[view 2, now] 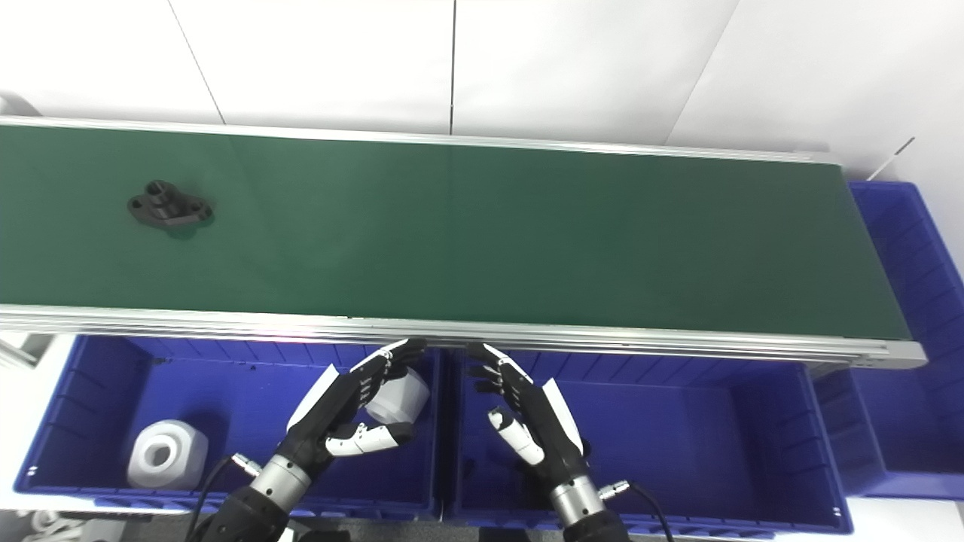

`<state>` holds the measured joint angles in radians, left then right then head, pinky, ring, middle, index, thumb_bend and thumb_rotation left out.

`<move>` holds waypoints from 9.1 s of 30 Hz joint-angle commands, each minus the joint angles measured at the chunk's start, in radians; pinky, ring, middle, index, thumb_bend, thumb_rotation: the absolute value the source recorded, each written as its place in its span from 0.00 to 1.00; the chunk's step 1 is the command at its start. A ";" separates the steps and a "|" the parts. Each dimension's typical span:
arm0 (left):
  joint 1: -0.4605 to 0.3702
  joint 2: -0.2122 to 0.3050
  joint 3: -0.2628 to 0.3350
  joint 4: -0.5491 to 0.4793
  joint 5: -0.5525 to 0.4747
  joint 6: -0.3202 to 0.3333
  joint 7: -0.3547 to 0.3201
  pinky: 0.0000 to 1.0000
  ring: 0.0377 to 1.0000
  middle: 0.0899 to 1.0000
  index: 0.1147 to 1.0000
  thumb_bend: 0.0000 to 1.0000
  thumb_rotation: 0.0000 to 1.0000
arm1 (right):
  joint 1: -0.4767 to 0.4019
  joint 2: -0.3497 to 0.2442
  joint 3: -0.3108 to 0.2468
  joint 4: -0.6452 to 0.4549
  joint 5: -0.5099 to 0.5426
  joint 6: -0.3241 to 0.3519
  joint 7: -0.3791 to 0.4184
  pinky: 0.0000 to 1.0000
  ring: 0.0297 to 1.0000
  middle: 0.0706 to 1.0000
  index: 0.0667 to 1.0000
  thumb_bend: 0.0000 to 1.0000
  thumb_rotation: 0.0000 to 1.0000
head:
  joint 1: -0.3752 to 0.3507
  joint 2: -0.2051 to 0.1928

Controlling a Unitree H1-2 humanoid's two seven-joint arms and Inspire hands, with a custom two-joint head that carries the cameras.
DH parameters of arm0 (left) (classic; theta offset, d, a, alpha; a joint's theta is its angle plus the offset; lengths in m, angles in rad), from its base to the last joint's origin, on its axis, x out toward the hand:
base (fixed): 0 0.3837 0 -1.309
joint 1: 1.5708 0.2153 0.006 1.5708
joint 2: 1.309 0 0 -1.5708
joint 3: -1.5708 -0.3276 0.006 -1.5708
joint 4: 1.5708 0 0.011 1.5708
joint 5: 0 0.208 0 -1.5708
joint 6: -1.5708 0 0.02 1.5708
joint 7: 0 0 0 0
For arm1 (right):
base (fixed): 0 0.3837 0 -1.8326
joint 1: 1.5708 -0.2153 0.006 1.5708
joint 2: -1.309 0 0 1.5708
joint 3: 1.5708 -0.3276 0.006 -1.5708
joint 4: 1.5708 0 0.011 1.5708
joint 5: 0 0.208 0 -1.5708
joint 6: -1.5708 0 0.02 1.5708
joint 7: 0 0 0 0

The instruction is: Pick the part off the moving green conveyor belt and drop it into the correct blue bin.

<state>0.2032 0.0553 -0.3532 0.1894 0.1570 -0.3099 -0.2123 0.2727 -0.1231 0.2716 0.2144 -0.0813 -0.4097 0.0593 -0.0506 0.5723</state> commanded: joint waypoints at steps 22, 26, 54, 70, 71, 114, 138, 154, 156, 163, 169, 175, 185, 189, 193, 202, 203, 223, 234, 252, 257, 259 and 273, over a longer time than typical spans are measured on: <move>-0.084 -0.032 0.001 0.209 0.014 -0.158 0.037 0.80 0.83 0.83 0.78 0.77 0.59 | -0.070 -0.008 0.003 0.159 0.037 -0.060 -0.020 0.71 0.77 0.84 0.81 0.93 0.96 | 0.073 -0.214; -0.082 -0.035 -0.003 0.206 0.010 -0.158 0.035 0.81 0.83 0.82 0.78 0.78 0.59 | -0.067 -0.014 0.004 0.147 0.034 -0.060 -0.023 0.70 0.77 0.84 0.81 0.91 0.96 | 0.090 -0.204; -0.029 -0.029 -0.017 -0.092 0.027 0.052 -0.007 0.89 0.90 0.88 0.86 0.78 0.65 | 0.001 -0.042 -0.022 -0.085 0.031 -0.056 0.028 0.77 0.81 0.86 0.86 0.87 0.98 | 0.069 0.170; -0.042 -0.043 -0.028 -0.066 0.030 0.042 0.002 0.88 0.89 0.87 0.84 0.77 0.63 | 0.003 -0.034 -0.058 -0.096 0.026 -0.060 0.055 0.74 0.79 0.83 0.84 0.87 0.93 | 0.079 0.123; -0.042 -0.044 -0.028 -0.062 0.030 0.039 0.003 0.88 0.89 0.87 0.84 0.77 0.63 | 0.009 -0.036 -0.057 -0.112 0.025 -0.059 0.056 0.74 0.79 0.83 0.84 0.87 0.93 | 0.082 0.118; -0.043 -0.038 -0.043 0.032 0.059 -0.034 0.002 0.84 0.89 0.90 0.87 0.77 0.64 | -0.710 0.085 -0.054 -0.237 -0.632 0.465 -0.025 0.53 0.63 0.70 0.79 0.94 0.61 | 0.064 0.026; -0.034 -0.046 -0.059 -0.006 0.094 -0.038 0.022 0.82 0.87 0.88 0.86 0.76 0.65 | -0.921 0.027 0.195 0.077 -0.929 0.593 0.056 0.53 0.62 0.68 0.75 0.96 0.62 | 0.079 0.043; -0.023 -0.042 -0.064 -0.035 0.092 -0.021 0.017 0.82 0.86 0.87 0.86 0.76 0.65 | -0.876 0.003 0.247 0.173 -0.916 0.593 0.033 0.56 0.67 0.73 0.76 0.95 0.61 | 0.078 0.050; -0.022 -0.040 -0.065 -0.037 0.094 -0.023 0.017 0.81 0.86 0.87 0.86 0.76 0.65 | -0.875 0.000 0.250 0.185 -0.918 0.596 0.030 0.55 0.67 0.72 0.76 0.95 0.61 | 0.076 0.051; -0.021 -0.040 -0.066 -0.043 0.087 -0.020 0.012 0.81 0.85 0.86 0.85 0.74 0.63 | -0.871 -0.009 0.252 0.220 -0.899 0.588 0.038 0.42 0.50 0.56 0.70 0.90 0.61 | 0.081 0.056; -0.020 -0.039 -0.069 -0.045 0.090 -0.019 0.013 0.81 0.85 0.86 0.85 0.75 0.63 | -0.869 0.010 0.285 0.245 -0.908 0.607 0.072 0.29 0.36 0.43 0.64 0.82 0.62 | 0.083 0.054; -0.014 -0.039 -0.072 -0.058 0.094 -0.004 0.011 0.80 0.85 0.86 0.86 0.74 0.63 | -0.865 0.019 0.327 0.273 -0.953 0.664 0.099 0.18 0.22 0.28 0.46 0.51 0.16 | 0.082 0.059; -0.018 -0.037 -0.073 -0.064 0.088 -0.005 0.007 0.80 0.85 0.86 0.86 0.74 0.63 | -0.893 0.000 0.364 0.234 -0.975 0.759 0.250 0.26 0.34 0.38 0.50 0.52 0.00 | 0.079 0.067; -0.020 -0.036 -0.073 -0.062 0.087 -0.009 0.007 0.79 0.84 0.86 0.86 0.75 0.64 | -0.891 -0.005 0.364 0.221 -0.966 0.758 0.260 0.24 0.29 0.43 0.46 0.52 0.00 | 0.077 0.068; -0.018 -0.036 -0.073 -0.064 0.085 -0.005 0.006 0.79 0.84 0.85 0.86 0.75 0.63 | -0.886 -0.010 0.366 0.198 -0.968 0.767 0.277 0.22 0.28 0.43 0.45 0.52 0.00 | 0.074 0.070; -0.018 -0.037 -0.074 -0.069 0.084 -0.005 0.006 0.80 0.85 0.86 0.86 0.75 0.63 | -0.862 -0.049 0.334 0.008 -0.928 0.747 0.319 0.21 0.26 0.43 0.46 0.52 0.01 | 0.062 0.080; -0.018 -0.037 -0.074 -0.069 0.083 -0.006 0.005 0.80 0.85 0.86 0.86 0.75 0.63 | -0.857 -0.053 0.328 -0.021 -0.924 0.744 0.319 0.19 0.23 0.43 0.46 0.52 0.01 | 0.058 0.080; -0.015 0.018 -0.050 -0.128 0.036 0.038 -0.028 0.84 0.88 0.89 0.88 0.76 0.64 | -0.675 -0.138 0.191 -0.567 -0.959 0.752 0.437 0.20 0.24 0.43 0.45 0.52 0.01 | -0.078 0.112; -0.015 0.073 0.000 -0.227 -0.068 0.116 -0.086 0.87 0.89 0.89 0.88 0.73 0.61 | -0.517 -0.239 0.131 -0.799 -1.036 0.723 0.666 0.16 0.20 0.43 0.45 0.52 0.00 | -0.282 0.199; -0.044 0.137 0.064 -0.314 -0.163 0.195 -0.151 0.85 0.86 0.83 0.86 0.73 0.58 | -0.229 -0.249 0.053 -0.950 -1.172 0.625 0.839 0.20 0.24 0.43 0.45 0.52 0.01 | -0.406 0.310; -0.042 0.134 0.064 -0.330 -0.156 0.200 -0.148 0.83 0.85 0.82 0.86 0.74 0.59 | -0.115 -0.239 0.013 -0.911 -1.158 0.604 0.747 0.16 0.20 0.43 0.45 0.52 0.01 | -0.395 0.321; -0.040 0.133 0.063 -0.338 -0.154 0.212 -0.146 0.84 0.85 0.82 0.86 0.74 0.59 | -0.084 -0.228 0.001 -0.896 -1.160 0.604 0.728 0.15 0.20 0.43 0.45 0.52 0.01 | -0.394 0.323; -0.033 0.122 0.058 -0.357 -0.152 0.234 -0.141 0.84 0.86 0.82 0.86 0.73 0.58 | -0.008 -0.216 -0.017 -0.819 -1.252 0.543 0.580 0.45 0.53 0.64 0.72 0.77 0.56 | -0.370 0.324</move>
<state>0.1765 0.1833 -0.2977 -0.1261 0.0067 -0.0686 -0.3613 0.2654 -0.3354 0.2699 -0.5895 -1.3182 0.1710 0.6866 -0.4219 0.8974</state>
